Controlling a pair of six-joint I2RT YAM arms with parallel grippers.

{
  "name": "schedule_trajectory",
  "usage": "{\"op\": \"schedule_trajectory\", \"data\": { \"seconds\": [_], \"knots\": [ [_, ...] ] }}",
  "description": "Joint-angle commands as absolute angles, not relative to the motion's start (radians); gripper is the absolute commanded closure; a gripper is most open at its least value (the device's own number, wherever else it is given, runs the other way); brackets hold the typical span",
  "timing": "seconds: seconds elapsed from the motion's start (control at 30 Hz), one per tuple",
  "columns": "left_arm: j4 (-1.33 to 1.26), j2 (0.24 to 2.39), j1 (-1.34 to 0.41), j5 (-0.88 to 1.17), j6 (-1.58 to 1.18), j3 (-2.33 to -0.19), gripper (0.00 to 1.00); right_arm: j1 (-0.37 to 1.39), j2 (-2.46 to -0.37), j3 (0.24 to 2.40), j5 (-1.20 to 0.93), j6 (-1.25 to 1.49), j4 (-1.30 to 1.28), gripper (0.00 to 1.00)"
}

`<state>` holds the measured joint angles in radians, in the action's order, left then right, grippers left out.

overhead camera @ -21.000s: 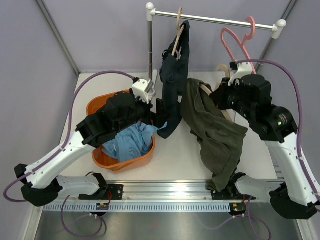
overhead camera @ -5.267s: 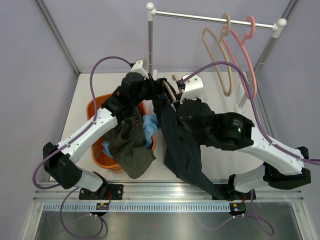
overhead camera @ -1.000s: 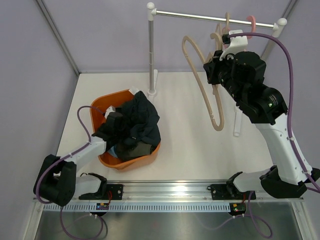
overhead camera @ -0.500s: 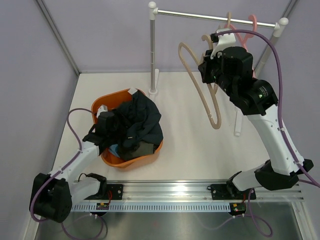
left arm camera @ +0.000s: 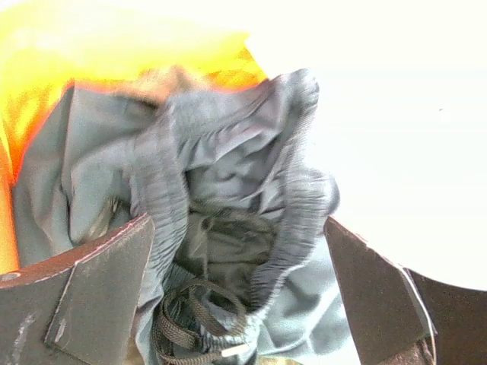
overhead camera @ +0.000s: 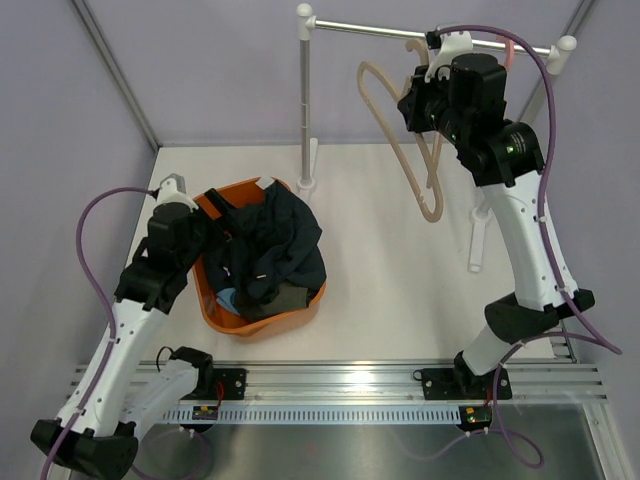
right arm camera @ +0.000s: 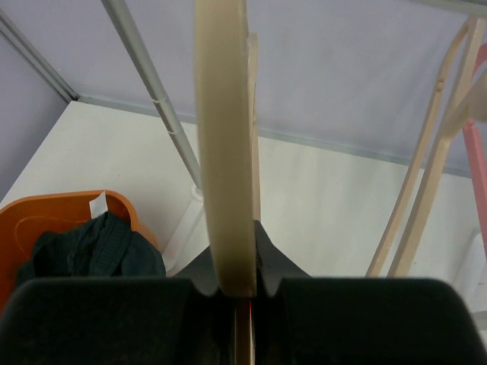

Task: Remove the shorts from the hanger

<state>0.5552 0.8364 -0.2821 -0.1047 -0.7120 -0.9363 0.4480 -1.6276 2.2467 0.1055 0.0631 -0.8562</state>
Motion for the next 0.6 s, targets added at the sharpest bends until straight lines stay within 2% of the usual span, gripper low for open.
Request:
{"op": "schedule_trajectory", "data": {
  "seconds": [0.0,0.17,0.57],
  "knots": [
    [0.621,0.810,-0.276,-0.069,-0.583,-1.043,0.01,0.416,-1.730,2.435,0.038,0.051,-0.831,1.00],
    [0.627,0.773,-0.276,-0.034,-0.520,-1.104,0.01,0.390,-1.882,2.644,0.044,0.077,-0.836,1.00],
    [0.629,0.718,-0.276,-0.029,-0.446,-1.114,0.01,0.370,-1.997,2.641,0.126,0.054,-0.580,1.00]
  ]
}}
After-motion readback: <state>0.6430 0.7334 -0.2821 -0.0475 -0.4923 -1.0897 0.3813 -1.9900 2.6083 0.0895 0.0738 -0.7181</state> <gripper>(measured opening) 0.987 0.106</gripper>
